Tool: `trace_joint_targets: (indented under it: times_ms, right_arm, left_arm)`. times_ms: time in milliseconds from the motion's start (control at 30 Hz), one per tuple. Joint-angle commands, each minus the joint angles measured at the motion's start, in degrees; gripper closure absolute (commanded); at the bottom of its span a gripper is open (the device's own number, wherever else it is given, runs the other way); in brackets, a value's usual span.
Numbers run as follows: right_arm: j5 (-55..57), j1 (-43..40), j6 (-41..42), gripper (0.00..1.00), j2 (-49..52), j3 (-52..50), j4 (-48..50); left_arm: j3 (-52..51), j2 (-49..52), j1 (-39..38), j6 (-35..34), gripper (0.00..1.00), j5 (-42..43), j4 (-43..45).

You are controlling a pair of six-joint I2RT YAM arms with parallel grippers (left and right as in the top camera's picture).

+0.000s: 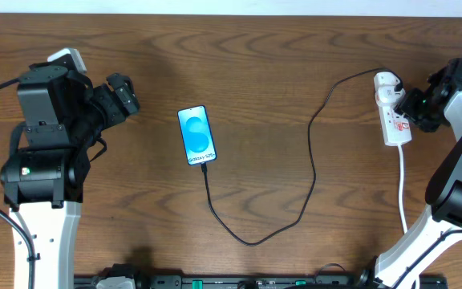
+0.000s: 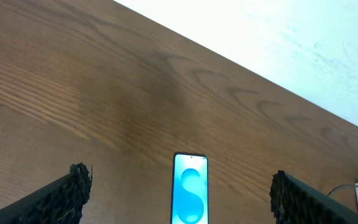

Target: Plug charger to phone and switch on socket

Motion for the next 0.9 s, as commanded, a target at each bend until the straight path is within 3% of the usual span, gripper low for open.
trace_joint_targets:
  times_ms: [0, 200, 867]
  right_arm:
    - [-0.5, 0.26, 1.53, 0.49, 1.44, -0.15, 1.16]
    - [-0.48, -2.12, 1.44, 0.56, -0.13, 0.09, 1.66]
    - [-0.87, -0.9, 0.39, 0.59, 1.73, 0.02, 3.56]
  left_arm:
    - [-0.11, 0.11, 0.28, 0.17, 0.07, -1.18, -0.11]
    - [-0.11, 0.11, 0.28, 0.17, 0.07, -1.18, -0.11]
    - [-0.11, 0.11, 0.28, 0.17, 0.07, -1.18, -0.11]
